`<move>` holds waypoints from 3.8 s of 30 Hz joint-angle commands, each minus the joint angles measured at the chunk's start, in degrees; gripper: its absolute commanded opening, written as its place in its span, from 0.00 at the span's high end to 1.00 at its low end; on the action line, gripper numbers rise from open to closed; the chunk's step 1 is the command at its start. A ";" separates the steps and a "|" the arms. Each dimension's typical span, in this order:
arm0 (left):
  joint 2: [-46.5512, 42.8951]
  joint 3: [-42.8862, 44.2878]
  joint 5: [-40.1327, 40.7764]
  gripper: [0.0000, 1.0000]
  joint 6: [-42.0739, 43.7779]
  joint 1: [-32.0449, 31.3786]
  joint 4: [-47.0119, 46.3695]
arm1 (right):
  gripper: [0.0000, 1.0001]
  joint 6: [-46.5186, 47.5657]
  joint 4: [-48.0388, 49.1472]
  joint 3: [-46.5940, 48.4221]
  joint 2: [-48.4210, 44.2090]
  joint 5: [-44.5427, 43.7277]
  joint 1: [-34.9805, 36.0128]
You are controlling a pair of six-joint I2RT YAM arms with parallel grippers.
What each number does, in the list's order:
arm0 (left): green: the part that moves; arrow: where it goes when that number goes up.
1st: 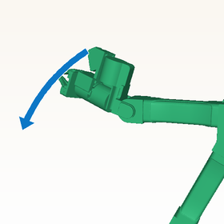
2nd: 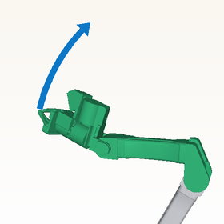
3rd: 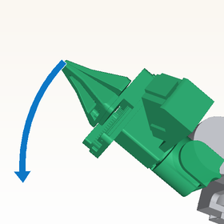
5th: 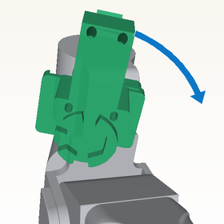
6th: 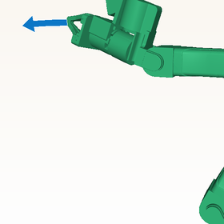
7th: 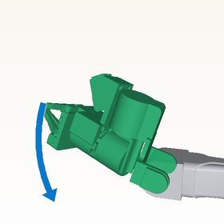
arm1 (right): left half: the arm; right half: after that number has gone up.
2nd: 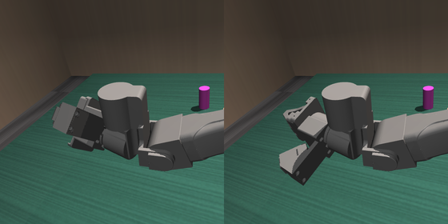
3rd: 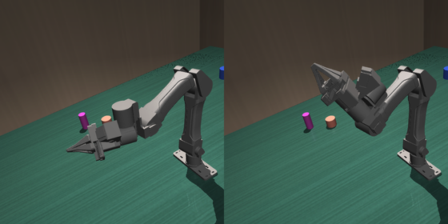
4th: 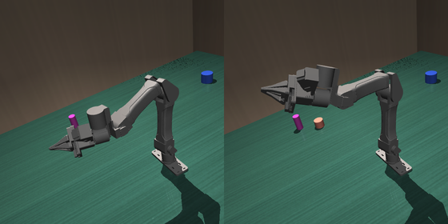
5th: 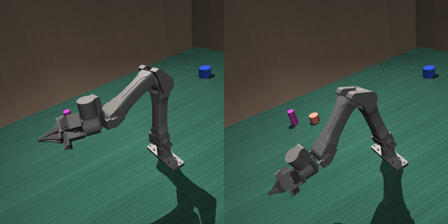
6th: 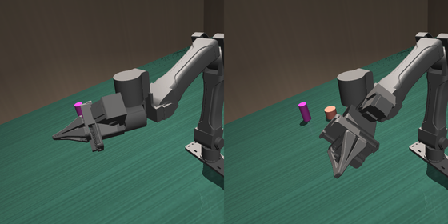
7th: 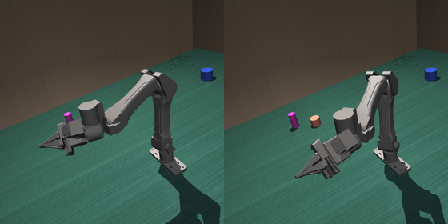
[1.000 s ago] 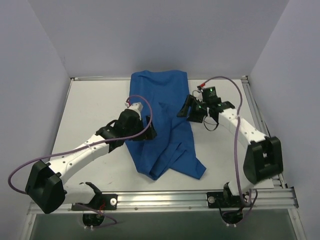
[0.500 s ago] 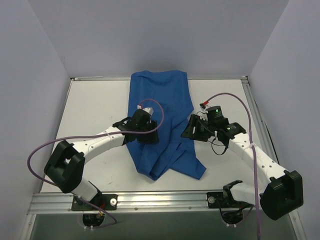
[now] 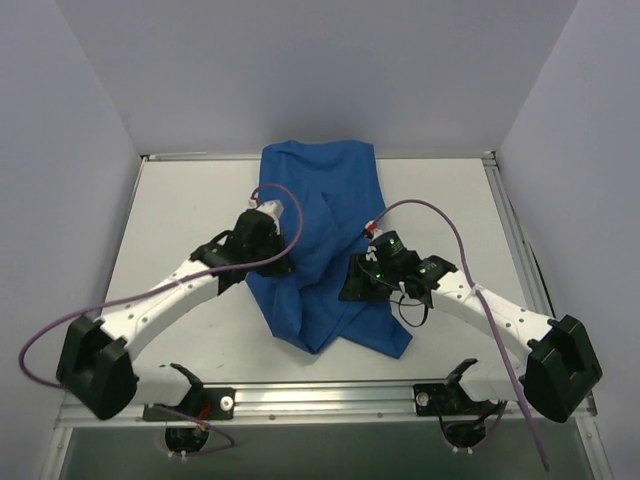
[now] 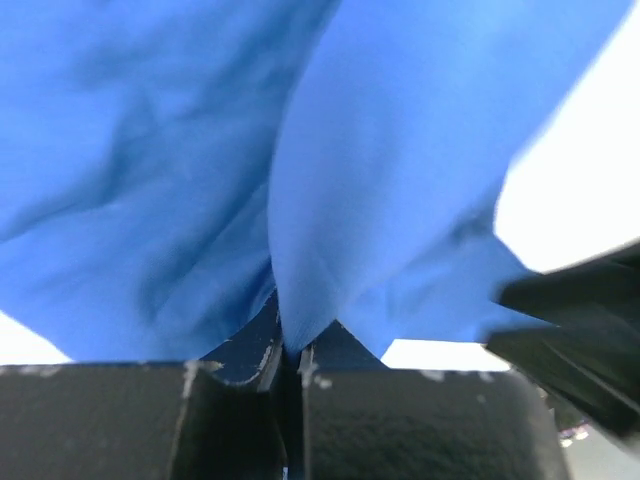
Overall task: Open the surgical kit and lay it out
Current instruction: Open the surgical kit at the center of the board.
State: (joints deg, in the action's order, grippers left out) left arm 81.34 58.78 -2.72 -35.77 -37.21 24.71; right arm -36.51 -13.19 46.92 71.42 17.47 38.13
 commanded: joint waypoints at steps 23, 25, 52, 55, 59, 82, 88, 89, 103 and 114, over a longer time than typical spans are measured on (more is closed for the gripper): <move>-34.05 -11.33 11.51 0.98 -5.99 4.34 7.64 | 0.50 -1.64 9.42 0.36 8.64 -6.22 0.90; -33.18 -10.19 12.12 0.98 -5.01 5.13 8.68 | 0.50 -0.67 9.24 2.47 9.09 -5.96 0.11; -53.33 -2.28 32.53 0.06 -16.38 8.82 33.76 | 0.51 8.47 6.95 17.77 20.60 5.46 -11.32; -40.16 4.04 23.61 0.06 -5.04 9.00 24.36 | 0.51 8.21 7.56 18.30 20.87 5.11 -12.11; -23.19 13.88 12.35 0.06 4.63 10.31 17.23 | 0.51 7.68 8.09 19.61 22.44 6.43 -15.00; 48.29 74.61 3.70 0.05 40.33 9.70 23.80 | 0.44 12.69 7.47 31.40 31.68 5.99 -26.17; 55.93 82.01 1.14 0.05 42.36 7.68 29.42 | 0.44 11.99 8.88 29.37 30.54 7.05 -28.02; 56.81 83.23 1.49 0.05 42.27 7.51 29.87 | 0.44 12.08 8.97 29.46 30.27 7.13 -28.02; 59.82 80.02 8.25 0.55 40.16 7.94 24.70 | 0.44 12.52 9.85 26.74 28.34 7.66 -29.08; 51.37 81.83 7.47 0.91 36.47 23.64 20.90 | 0.44 14.10 8.36 28.40 31.32 7.40 -28.99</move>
State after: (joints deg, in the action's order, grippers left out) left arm 137.49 136.42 4.62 1.91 -23.31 49.21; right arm -23.70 -4.08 73.80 102.65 24.45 9.41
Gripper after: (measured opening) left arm 0.104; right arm 0.561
